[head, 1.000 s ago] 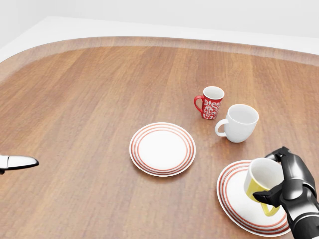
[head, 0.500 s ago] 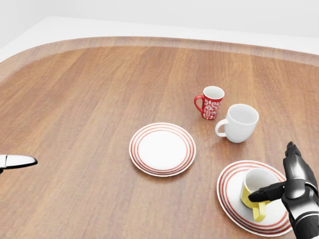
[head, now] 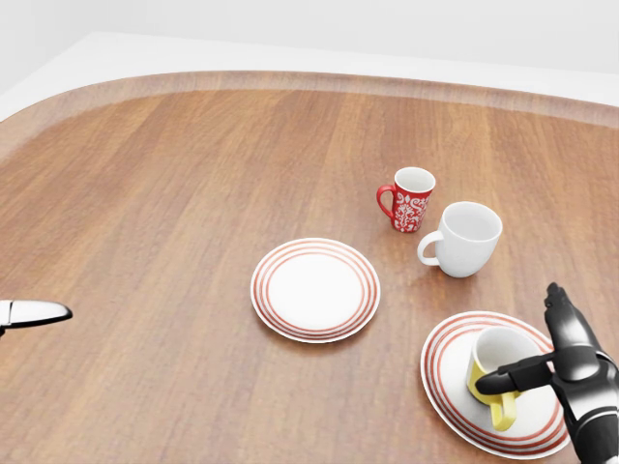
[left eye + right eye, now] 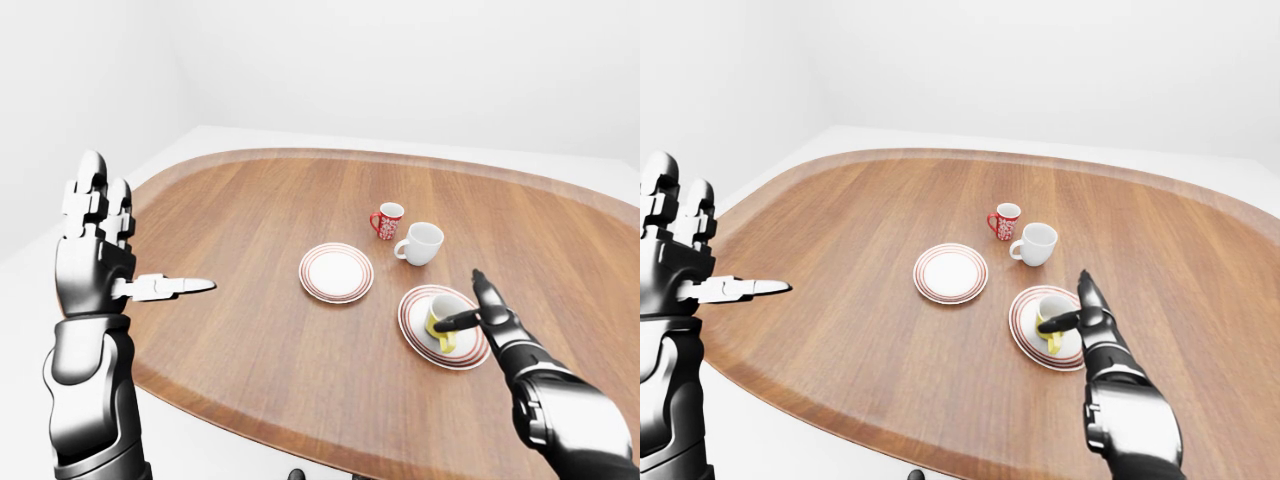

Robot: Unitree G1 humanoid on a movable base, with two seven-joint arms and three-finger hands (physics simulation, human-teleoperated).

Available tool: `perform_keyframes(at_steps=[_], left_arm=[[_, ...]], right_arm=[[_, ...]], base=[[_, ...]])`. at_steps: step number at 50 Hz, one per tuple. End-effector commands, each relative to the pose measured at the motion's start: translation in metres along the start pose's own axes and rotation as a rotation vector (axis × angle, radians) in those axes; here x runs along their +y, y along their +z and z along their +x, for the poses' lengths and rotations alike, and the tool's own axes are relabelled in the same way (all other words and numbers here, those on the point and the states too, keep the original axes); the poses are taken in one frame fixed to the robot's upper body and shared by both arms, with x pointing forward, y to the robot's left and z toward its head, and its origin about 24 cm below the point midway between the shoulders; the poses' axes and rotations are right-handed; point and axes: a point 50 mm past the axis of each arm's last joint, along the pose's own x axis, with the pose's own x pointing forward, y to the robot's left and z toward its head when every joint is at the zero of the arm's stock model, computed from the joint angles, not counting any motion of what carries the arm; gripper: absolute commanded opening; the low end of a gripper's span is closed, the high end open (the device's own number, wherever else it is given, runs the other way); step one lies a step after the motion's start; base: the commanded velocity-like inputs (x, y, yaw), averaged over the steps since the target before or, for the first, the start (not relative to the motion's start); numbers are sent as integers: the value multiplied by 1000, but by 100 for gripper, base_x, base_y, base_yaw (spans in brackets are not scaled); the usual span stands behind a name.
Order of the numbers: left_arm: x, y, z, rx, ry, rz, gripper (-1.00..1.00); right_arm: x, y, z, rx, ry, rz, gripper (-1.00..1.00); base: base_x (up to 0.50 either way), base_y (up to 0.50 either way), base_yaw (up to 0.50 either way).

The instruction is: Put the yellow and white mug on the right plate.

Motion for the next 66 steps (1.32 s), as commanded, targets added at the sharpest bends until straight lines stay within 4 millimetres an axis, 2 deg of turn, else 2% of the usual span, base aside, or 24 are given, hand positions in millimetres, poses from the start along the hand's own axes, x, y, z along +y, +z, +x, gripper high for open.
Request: perform_keyframes(at_steps=[1,15,26,31,33,36,39,43,49,50,53,54,56,60,62,63,66], left_arm=[[0,2,0,-7,-2,2,100],[0,2,0,-7,-3,2,100],[-1,5,-1,-19,-5,3,100],[-1,8,-1,-32,-5,5,100],[-1,12,-1,-49,-7,6,100],[-1,15,-2,-61,-8,6,100],[-1,24,-2,-100,-9,11,100],[-2,45,-4,-193,-14,18,100],[0,94,-13,-417,-15,27,100],[1,104,-16,-467,-14,27,100],[2,122,-22,-557,-12,23,100],[2,133,-26,-614,-10,24,100],[2,142,-30,-663,-11,26,100],[6,175,-48,-858,-2,-12,100],[9,182,-52,-903,3,-44,100],[12,188,-56,-940,7,-74,100],[21,197,-60,-965,14,-221,100]], right_arm=[[-7,13,1,-51,34,61,100],[-34,59,1,-224,8,72,100],[-57,96,-8,-360,-7,81,100],[-69,112,-21,-429,-20,88,100],[-75,123,-33,-518,-31,83,100],[-79,130,-43,-584,-43,80,100],[-85,140,-60,-684,-67,74,100],[-93,154,-87,-826,-93,70,100],[-107,171,-140,-1065,-148,41,100],[-112,175,-154,-1125,-168,30,100],[-118,179,-177,-1215,-198,4,100],[-122,182,-193,-1280,-222,-12,100],[-125,183,-207,-1335,-241,-26,100],[-133,186,-251,-1504,-308,-77,100],[-135,185,-264,-1551,-329,-98,100],[-137,184,-279,-1605,-356,-124,100],[-139,182,-296,-1674,-385,-150,100]], base=[[0,0,0],[0,0,0],[0,0,0],[0,0,0],[0,0,0],[0,0,0],[0,0,0],[0,0,0],[0,0,0],[0,0,0],[0,0,0],[0,0,0],[0,0,0],[0,0,0],[0,0,0],[0,0,0],[0,0,0]])
